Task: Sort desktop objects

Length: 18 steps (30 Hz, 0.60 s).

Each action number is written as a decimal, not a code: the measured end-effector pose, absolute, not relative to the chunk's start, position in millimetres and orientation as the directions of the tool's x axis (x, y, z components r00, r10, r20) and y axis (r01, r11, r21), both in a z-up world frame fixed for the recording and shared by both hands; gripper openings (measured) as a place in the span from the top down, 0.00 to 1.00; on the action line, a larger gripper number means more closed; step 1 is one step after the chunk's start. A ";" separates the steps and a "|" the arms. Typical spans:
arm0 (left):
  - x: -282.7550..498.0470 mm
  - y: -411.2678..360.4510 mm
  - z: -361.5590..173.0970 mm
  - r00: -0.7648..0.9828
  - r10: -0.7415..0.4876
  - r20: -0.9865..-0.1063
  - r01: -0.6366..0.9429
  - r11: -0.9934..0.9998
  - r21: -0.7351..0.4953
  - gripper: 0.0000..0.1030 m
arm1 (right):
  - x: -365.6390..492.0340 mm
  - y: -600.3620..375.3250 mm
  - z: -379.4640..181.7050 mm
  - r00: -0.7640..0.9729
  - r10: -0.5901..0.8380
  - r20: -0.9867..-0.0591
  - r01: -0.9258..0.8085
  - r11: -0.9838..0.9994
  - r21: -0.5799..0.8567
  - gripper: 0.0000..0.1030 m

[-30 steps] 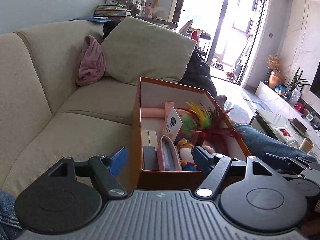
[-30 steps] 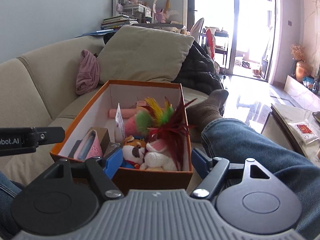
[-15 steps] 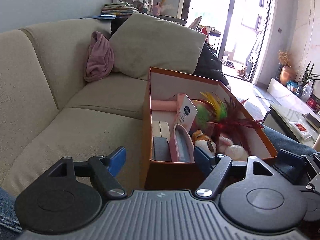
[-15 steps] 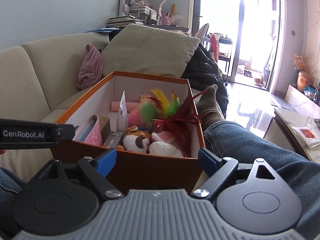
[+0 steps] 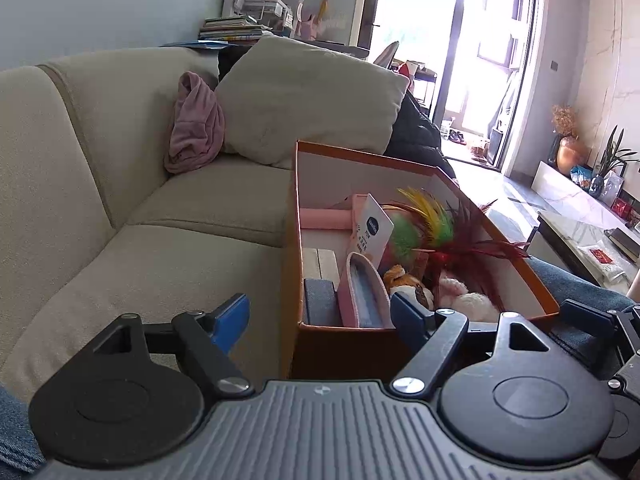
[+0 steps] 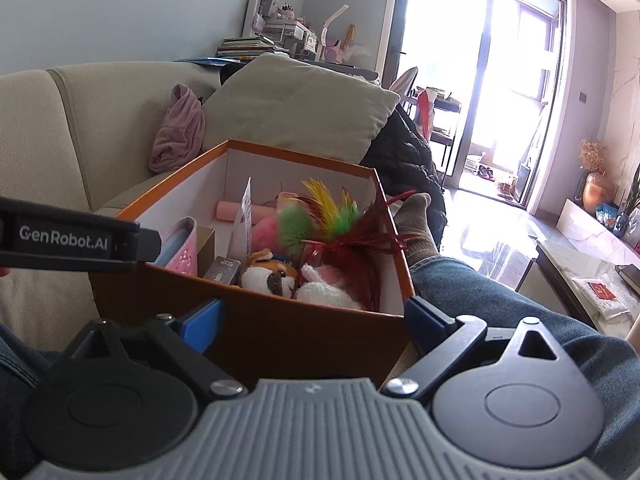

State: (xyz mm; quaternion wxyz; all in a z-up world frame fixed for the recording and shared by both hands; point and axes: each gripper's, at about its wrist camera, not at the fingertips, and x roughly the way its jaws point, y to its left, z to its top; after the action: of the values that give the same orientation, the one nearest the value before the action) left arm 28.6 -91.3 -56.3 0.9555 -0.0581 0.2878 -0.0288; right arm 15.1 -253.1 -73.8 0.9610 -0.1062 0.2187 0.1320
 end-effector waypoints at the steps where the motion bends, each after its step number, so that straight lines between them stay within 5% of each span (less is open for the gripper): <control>1: 28.6 -90.9 -56.1 0.832 -0.094 -0.546 0.027 0.991 -0.131 0.11 | 14.5 -253.0 -73.8 0.870 0.207 -0.448 -0.300 0.943 -0.146 0.06; 18: 27.0 -94.3 -53.0 0.832 -0.134 -0.538 0.070 0.988 -0.138 0.11 | 24.9 -267.6 -82.3 0.815 0.214 -0.539 -0.268 0.963 -0.023 0.07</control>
State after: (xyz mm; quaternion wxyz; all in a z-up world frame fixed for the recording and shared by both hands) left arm 27.0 -94.3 -53.0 0.9555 -0.0563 0.2847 -0.0532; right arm 24.9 -267.6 -82.3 0.9513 -0.0489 0.2767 0.1267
